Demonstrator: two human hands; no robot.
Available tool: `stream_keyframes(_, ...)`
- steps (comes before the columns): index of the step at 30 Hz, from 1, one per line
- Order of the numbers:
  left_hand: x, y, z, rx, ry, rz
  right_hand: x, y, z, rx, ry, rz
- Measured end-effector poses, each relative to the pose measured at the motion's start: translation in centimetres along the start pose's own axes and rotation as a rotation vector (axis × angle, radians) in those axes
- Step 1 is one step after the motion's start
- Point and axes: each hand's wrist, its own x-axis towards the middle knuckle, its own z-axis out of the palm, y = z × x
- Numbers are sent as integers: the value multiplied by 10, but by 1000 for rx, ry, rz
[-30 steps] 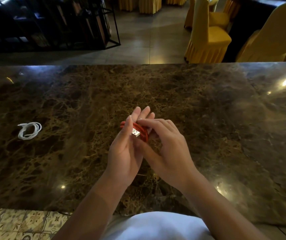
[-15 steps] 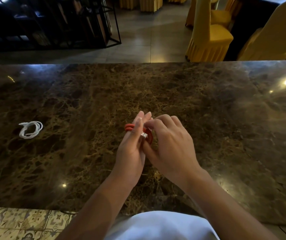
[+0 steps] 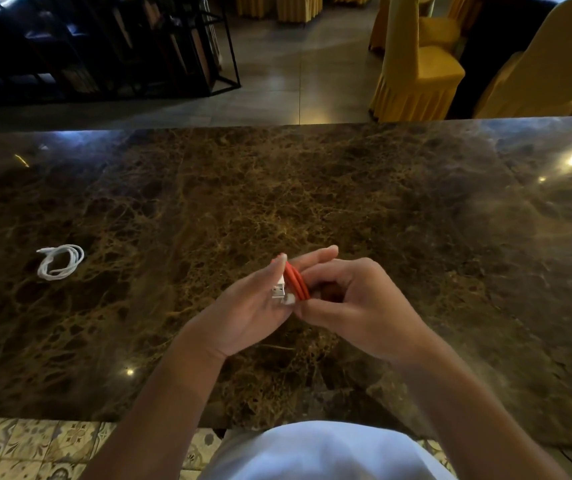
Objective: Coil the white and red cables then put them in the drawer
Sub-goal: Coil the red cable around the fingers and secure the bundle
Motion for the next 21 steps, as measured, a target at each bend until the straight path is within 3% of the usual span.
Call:
stream_keyframes(2, -2, -4, 8, 75, 34, 48, 2, 1, -8, 87, -72, 17)
stream_keyframes(5, 4, -16, 28, 322, 365, 229, 7, 6, 2, 219, 14, 28)
stream_keyframes(7, 6, -20, 31, 281, 513, 305, 6, 8, 17, 185, 102, 6)
stream_keyframes(11, 2, -14, 18, 115, 638, 320, 2, 7, 27, 382, 152, 40)
stream_keyframes(15, 1, -17, 10, 27, 670, 386, 6, 14, 13, -91, 306, -17)
stream_keyframes(18, 5, -18, 11, 6, 687, 450, 6, 19, 23, -177, 224, -1)
stream_keyframes(21, 9, -19, 17, 43, 709, 485, 5, 22, 41, -223, 300, -55)
